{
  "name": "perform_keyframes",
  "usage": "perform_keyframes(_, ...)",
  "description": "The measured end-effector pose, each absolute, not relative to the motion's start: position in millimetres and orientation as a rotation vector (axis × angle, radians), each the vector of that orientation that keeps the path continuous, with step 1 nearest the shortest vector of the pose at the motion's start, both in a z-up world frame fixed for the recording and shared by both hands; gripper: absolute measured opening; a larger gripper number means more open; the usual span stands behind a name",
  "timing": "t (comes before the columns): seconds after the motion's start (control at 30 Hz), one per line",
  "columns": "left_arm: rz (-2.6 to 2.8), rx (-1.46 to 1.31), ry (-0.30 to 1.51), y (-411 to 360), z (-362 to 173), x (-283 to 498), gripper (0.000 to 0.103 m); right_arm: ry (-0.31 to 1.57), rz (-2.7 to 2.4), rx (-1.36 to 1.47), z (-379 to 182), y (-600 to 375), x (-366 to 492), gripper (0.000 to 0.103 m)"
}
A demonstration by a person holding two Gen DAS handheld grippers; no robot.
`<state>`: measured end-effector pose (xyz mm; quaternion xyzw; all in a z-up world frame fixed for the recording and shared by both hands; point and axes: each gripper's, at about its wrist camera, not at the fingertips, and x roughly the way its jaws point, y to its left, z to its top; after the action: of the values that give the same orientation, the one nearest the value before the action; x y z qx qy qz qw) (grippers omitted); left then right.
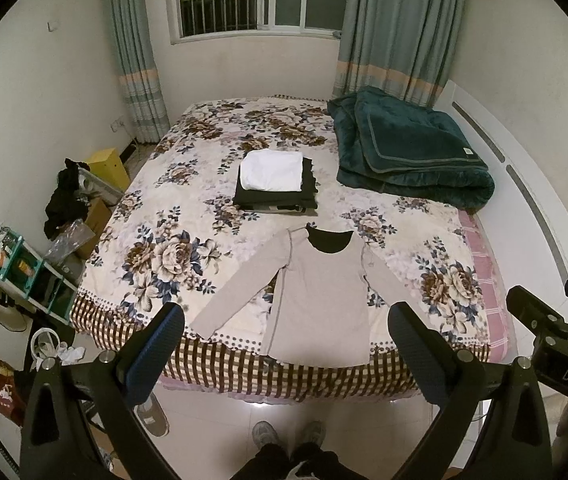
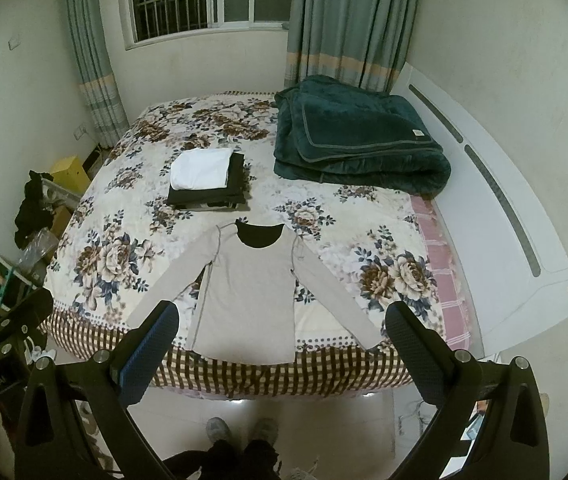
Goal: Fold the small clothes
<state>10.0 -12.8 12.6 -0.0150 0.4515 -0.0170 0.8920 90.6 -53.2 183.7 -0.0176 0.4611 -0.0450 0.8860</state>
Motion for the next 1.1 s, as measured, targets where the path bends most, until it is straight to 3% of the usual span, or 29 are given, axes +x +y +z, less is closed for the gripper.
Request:
perform_keyframes(0.27,-0.015,0.006,0.898,-23.5,-7.2,36.8,0.103,1.015,-0.138,0.062,158.3,-69.9,124.9,0.103)
perform_keyframes(0.4,0.024,0.069,0.825,-23.2,-45.9,67.2,0.103,1.057,-0.255,0.197,89.9,-112.5,148.4,0.103)
perform_keyframes(0.63,0.043,0.104,0.926,-36.0,-161.0,147.7,0.103,1.152,-0.478,0.433,-74.5,-240.9,182.2,0.103)
perform_keyframes(0.8,0.109,0.123,1.035,-57.7,-269.2,185.0,0.103,1.257,-0.595,0.649,-229.7,-356.8,197.0,0.077)
perform_keyframes(1.1,0.193,0.149,1.258,-67.2,-435.5,223.7,0.103,1.424,-0.732,0.945,-493.0,-473.4,209.2,0.077)
